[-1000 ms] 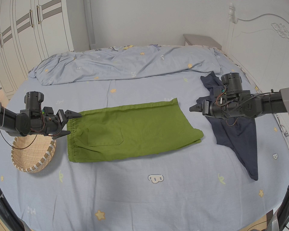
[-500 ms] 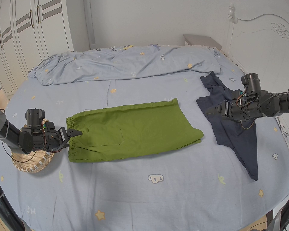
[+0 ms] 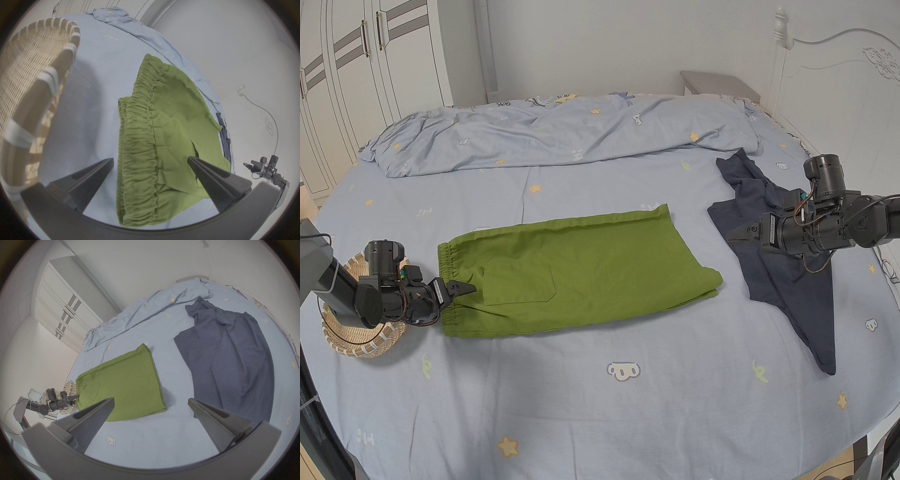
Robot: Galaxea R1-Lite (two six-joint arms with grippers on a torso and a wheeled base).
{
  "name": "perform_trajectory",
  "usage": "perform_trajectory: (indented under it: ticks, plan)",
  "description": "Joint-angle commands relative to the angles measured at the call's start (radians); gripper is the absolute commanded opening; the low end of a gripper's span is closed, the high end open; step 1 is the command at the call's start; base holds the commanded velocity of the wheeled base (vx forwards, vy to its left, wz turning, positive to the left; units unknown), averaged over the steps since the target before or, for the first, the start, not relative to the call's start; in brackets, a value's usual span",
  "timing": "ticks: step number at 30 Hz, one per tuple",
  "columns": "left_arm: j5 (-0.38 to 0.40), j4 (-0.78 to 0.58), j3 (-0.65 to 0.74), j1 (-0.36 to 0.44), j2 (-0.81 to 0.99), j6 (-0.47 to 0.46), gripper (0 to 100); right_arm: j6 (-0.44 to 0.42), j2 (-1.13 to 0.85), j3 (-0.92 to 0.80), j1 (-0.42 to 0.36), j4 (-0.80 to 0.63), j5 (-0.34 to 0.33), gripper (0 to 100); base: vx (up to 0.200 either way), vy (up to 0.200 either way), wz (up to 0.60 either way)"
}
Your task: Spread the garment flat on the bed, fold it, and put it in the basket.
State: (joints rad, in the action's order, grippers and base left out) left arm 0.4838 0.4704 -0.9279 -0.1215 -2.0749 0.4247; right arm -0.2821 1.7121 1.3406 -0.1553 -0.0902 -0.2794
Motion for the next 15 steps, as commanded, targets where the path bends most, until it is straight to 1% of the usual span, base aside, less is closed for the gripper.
perform_trajectory:
  ticks: [1,5,13,15]
  plan:
    - [0.002,0.037,-0.008,0.003,-0.065,0.002,100,0.000,0.001,0.000,-0.001,0.001,0.000,100,0.000,0.000,0.00]
    - [0.009,0.088,-0.009,0.000,-0.085,0.013,100,0.000,0.001,0.000,-0.003,0.001,0.000,100,0.000,0.000,0.00]
    - [0.058,0.094,-0.011,0.006,-0.085,0.016,100,0.000,0.004,0.000,-0.004,0.003,0.000,100,0.000,0.000,0.00]
    - [0.058,0.094,-0.014,0.005,-0.083,0.016,100,0.000,0.006,0.000,-0.004,0.003,0.000,100,0.000,0.000,0.00]
